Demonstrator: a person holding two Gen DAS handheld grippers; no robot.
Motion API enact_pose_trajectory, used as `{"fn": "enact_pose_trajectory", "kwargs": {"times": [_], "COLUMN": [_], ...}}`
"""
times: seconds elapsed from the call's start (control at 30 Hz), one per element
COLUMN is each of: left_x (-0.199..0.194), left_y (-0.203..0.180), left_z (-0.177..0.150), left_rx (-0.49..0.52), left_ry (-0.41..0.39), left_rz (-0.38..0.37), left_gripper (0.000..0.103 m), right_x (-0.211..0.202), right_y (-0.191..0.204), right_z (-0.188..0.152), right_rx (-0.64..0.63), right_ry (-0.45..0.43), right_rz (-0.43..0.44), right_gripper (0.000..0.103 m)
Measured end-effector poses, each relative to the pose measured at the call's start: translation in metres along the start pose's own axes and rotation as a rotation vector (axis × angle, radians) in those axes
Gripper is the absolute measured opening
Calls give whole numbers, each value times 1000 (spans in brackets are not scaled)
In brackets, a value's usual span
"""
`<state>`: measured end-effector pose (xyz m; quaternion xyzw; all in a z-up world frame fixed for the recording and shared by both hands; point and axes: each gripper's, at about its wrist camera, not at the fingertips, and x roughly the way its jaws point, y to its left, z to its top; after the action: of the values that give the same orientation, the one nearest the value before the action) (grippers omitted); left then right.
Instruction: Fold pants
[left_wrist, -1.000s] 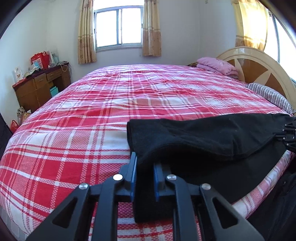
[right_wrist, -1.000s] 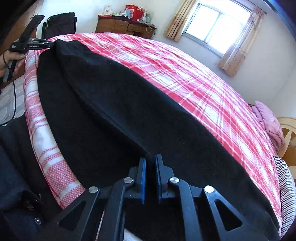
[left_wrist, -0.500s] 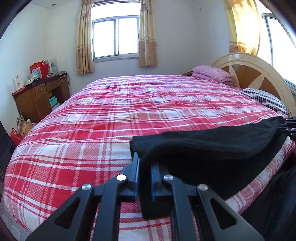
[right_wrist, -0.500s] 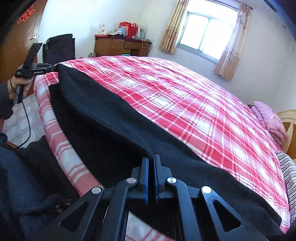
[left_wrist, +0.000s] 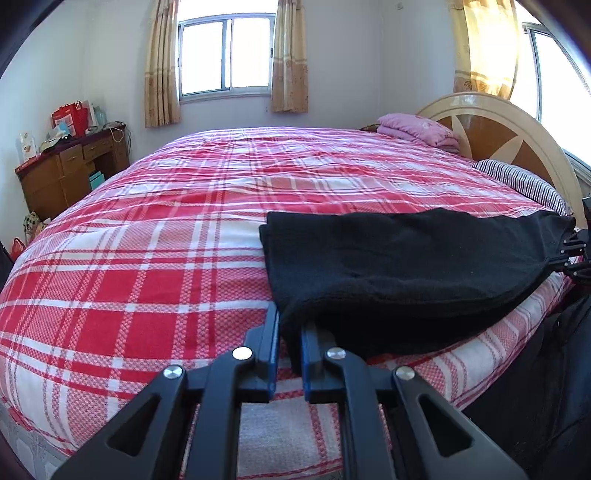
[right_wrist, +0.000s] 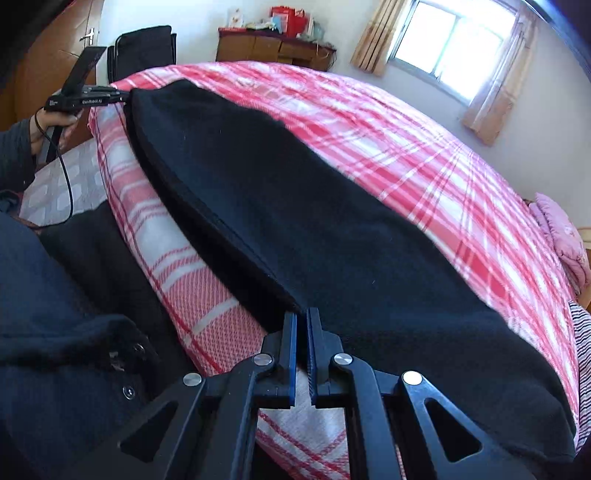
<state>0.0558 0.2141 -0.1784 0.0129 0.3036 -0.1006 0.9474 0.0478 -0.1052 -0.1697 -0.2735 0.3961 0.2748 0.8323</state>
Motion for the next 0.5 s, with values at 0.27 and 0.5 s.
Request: {"fn": "enact_pose_trajectory", "kwargs": {"times": [0.27,0.5], "left_x": [-7,-32], "left_y": [4,34], "left_z": [-7,-8], "left_rx": [34,-27], "left_ry": [-4,-32], "left_rz": [27,133], "left_gripper": [23,24], "right_x": [3,-16], "right_y": [-4,-19], "right_z": [-3,-14], "right_rx": [12,51], "right_ry": [30,22], "right_rz": [26,5], "right_gripper": [7,7]}}
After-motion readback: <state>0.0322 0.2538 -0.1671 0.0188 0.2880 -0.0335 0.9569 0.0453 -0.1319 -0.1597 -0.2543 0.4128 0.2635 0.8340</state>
